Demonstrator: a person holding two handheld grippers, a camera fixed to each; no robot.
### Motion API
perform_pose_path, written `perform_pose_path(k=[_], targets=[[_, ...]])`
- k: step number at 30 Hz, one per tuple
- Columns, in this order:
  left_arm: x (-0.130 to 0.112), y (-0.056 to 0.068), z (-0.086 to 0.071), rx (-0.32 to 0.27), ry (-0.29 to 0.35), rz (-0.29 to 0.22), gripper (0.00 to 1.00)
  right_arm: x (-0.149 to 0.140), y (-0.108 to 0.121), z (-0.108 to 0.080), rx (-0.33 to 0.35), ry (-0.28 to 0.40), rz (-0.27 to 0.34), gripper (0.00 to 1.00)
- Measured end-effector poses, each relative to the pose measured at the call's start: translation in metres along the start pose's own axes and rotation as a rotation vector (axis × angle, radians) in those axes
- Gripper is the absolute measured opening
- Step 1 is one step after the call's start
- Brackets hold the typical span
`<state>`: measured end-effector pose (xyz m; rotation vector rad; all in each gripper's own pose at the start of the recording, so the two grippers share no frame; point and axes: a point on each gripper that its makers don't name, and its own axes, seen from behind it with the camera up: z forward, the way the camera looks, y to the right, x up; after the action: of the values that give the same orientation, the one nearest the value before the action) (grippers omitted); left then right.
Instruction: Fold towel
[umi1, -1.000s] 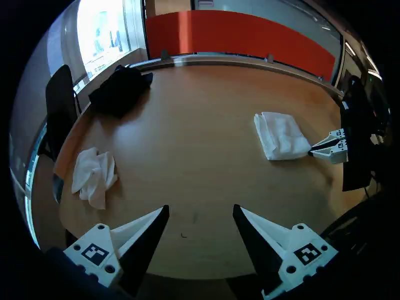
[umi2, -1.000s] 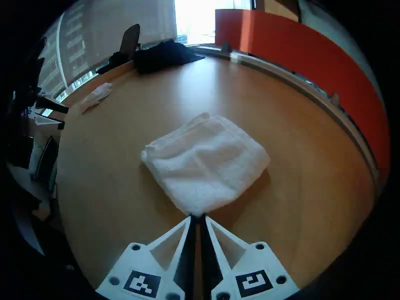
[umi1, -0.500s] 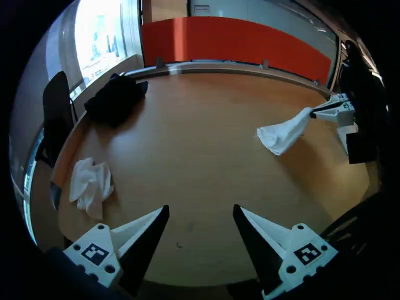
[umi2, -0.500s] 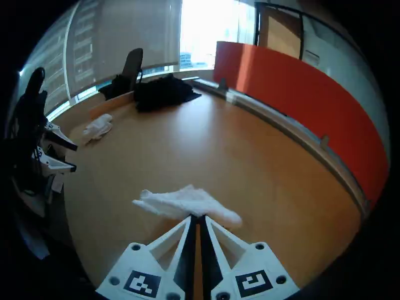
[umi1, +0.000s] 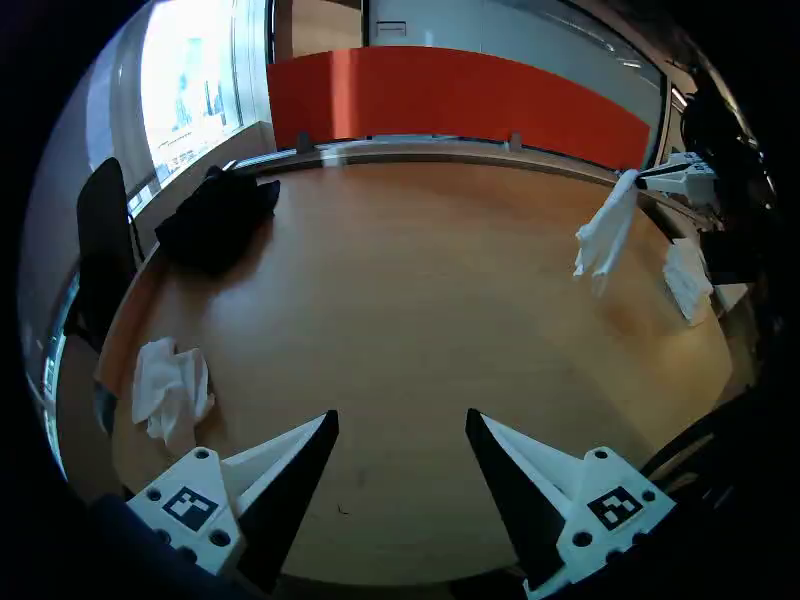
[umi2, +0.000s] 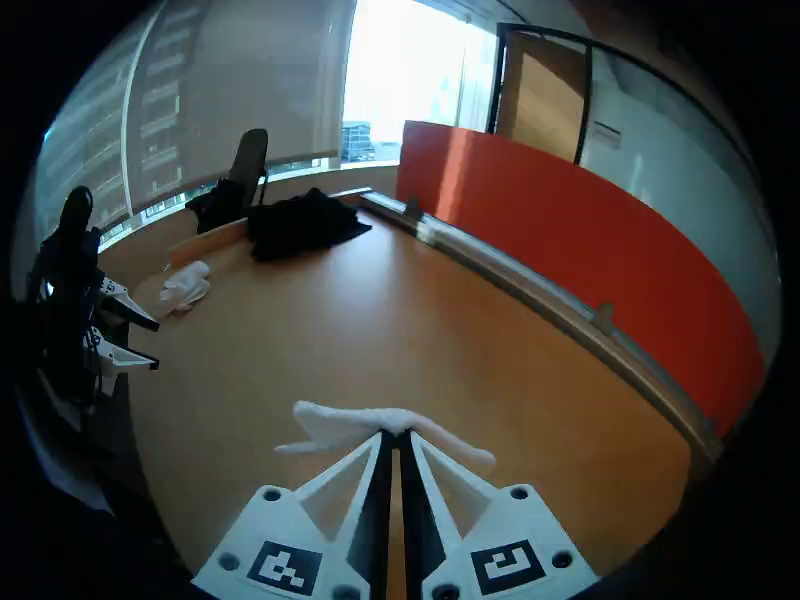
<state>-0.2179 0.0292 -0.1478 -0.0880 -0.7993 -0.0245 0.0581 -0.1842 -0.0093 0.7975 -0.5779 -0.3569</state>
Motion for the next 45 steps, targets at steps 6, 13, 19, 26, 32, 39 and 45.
perform_pose_path(k=[6,13,19,26,32,39,45], targets=[[0.003,0.004,0.0,-0.003,0.001,0.01,0.94,-0.009,0.047,-0.032,-0.054,-0.008,0.026,0.05],[0.005,0.01,0.0,-0.007,-0.003,0.015,0.95,-0.025,0.103,-0.072,-0.12,-0.037,0.04,0.05],[0.008,0.016,0.002,-0.01,-0.003,0.02,0.94,-0.045,0.148,-0.102,-0.18,-0.075,0.043,0.05],[0.012,0.021,0.003,-0.011,-0.005,0.024,0.95,-0.062,0.196,-0.133,-0.241,-0.096,0.073,0.05],[0.015,0.024,0.004,-0.008,-0.007,0.035,0.94,-0.071,0.232,-0.156,-0.288,-0.106,0.098,0.05],[0.018,0.032,0.006,-0.012,-0.012,0.046,0.95,-0.087,0.261,-0.176,-0.328,-0.133,0.116,0.05],[0.021,0.038,0.006,-0.019,-0.012,0.056,0.95,-0.101,0.272,-0.191,-0.35,-0.149,0.134,0.05]])
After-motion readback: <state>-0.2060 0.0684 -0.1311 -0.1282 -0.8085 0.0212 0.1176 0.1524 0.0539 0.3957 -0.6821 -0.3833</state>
